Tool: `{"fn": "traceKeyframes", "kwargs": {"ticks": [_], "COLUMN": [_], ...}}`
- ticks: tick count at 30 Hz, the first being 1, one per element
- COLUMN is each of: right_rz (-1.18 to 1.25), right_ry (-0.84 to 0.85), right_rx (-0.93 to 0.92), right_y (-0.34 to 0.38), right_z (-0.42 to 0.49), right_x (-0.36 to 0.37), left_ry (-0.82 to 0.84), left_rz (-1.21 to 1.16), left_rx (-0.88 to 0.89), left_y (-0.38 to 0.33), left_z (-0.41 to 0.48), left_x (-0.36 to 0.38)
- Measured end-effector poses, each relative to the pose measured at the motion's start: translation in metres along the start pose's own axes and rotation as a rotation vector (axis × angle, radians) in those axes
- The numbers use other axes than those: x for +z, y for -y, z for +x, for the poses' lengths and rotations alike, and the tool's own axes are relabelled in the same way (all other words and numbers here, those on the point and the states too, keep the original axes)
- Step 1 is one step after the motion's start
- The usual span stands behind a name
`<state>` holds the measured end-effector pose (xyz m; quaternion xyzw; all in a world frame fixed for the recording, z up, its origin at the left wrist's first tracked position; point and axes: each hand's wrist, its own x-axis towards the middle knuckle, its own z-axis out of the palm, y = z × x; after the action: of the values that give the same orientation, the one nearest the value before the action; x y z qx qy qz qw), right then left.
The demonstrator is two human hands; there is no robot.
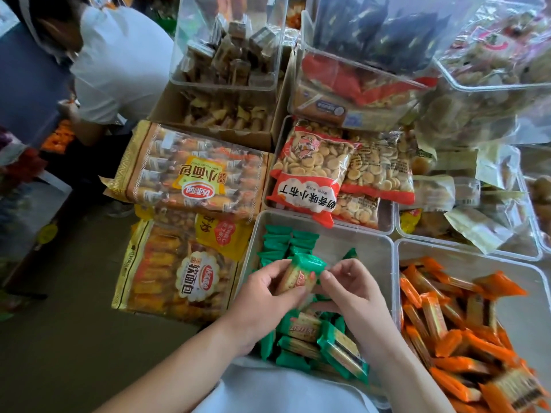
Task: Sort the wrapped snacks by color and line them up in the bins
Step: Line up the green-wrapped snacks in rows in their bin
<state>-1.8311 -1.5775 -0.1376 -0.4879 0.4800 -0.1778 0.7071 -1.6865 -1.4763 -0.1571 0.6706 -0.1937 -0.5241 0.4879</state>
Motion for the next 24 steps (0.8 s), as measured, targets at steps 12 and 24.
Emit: {"fn": "traceKeyframes", "kwargs": {"ticks": [12, 24], "right_rz": [-0.075, -0.171], "right_ry": [0.087, -0.285], "right_rx": [0.009, -0.04], "right_y": [-0.002, -0.035], "right_z": [0.014, 0.018], "right_x": [-0.016, -0.071], "left_ry": [0.013, 0.339], "left_rz": [0.018, 0.918], "left_rx": [0.014, -0.011], "left_y": [0.003, 0.055], "left_z": [0.004, 0.054], "left_x": [0.001, 0.039]}}
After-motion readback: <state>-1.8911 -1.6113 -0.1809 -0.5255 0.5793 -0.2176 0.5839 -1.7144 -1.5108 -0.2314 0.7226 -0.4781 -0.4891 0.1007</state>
